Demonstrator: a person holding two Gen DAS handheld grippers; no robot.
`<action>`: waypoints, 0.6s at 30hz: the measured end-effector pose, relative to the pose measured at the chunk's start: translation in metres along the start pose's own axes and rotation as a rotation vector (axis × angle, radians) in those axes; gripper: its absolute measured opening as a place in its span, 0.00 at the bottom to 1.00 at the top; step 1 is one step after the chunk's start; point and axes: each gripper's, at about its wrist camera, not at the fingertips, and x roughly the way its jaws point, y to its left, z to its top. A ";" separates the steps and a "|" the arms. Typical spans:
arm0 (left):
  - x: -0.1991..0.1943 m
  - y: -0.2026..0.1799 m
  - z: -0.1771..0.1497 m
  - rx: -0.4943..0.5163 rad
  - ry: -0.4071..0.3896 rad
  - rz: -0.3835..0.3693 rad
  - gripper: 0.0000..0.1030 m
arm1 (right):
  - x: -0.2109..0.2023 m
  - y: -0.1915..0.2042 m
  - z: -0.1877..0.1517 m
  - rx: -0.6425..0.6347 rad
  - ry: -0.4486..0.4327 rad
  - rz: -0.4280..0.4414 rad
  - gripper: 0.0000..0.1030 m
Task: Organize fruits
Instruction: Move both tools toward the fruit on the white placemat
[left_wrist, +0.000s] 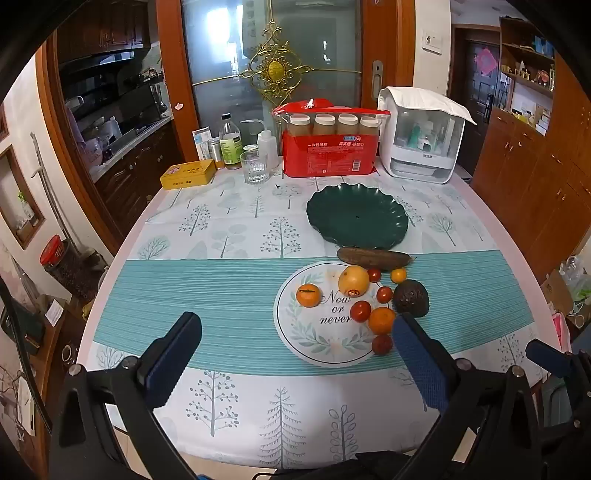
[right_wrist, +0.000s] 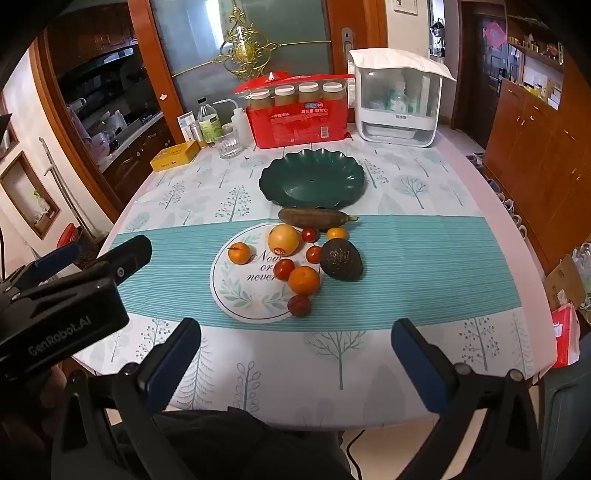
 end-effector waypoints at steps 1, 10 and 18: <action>0.000 0.000 0.000 0.000 0.000 -0.001 1.00 | 0.000 0.000 0.000 0.000 -0.001 -0.001 1.00; 0.000 0.000 0.000 0.002 0.006 0.002 1.00 | 0.001 0.000 0.001 0.000 -0.002 -0.001 1.00; 0.000 0.000 0.000 0.002 0.003 0.002 1.00 | 0.002 -0.001 0.002 0.001 0.001 -0.002 1.00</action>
